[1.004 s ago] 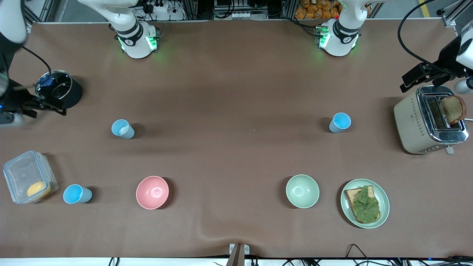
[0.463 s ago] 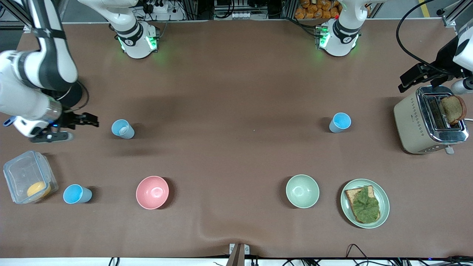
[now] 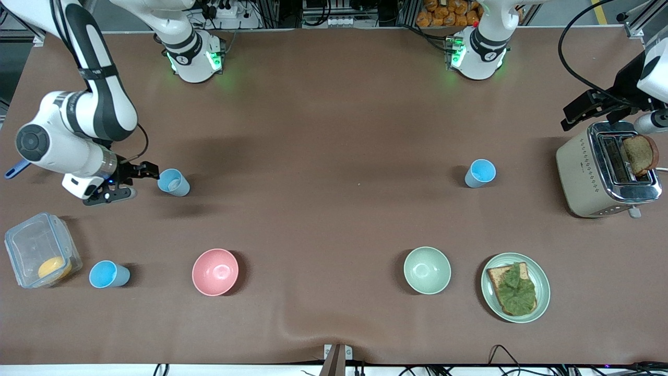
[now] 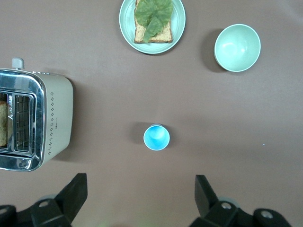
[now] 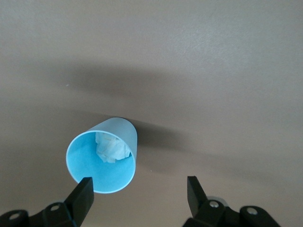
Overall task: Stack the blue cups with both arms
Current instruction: 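Reach the right gripper down to the blue cup and grasp it, then carry the blue cup with the right gripper to the table middle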
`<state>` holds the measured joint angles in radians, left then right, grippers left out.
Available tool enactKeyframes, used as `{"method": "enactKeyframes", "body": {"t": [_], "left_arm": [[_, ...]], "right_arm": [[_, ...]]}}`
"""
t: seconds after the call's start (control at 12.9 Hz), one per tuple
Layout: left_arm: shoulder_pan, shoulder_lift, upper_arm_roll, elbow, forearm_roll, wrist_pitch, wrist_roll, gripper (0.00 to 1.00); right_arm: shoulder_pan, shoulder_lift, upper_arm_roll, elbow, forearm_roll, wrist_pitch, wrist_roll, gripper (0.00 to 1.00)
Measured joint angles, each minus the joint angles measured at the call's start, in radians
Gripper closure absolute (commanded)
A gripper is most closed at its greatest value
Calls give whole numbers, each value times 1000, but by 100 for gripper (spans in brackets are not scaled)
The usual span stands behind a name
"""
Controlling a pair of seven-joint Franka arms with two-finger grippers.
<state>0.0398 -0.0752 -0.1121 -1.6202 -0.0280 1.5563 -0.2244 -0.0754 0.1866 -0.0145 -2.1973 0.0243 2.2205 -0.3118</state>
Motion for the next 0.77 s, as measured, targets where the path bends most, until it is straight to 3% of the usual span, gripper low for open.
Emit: {"method": "enactKeyframes", "body": {"t": [0.15,0.23,0.46,0.77], "left_arm": [[0,1,0,-1,0,-2,0,0],[0,1,0,-1,0,-2,0,0],[0,1,0,-2,0,-2,0,0],[0,3,0,-4,0,-2,0,0]], "right_arm": [[0,26,0,-20,0,49,-9,21],[0,40,0,-35,0,77,-11,34],[0,78,1,-53,0,120,-13,100],[0,89,23,-51,0,124,-14,100]]}}
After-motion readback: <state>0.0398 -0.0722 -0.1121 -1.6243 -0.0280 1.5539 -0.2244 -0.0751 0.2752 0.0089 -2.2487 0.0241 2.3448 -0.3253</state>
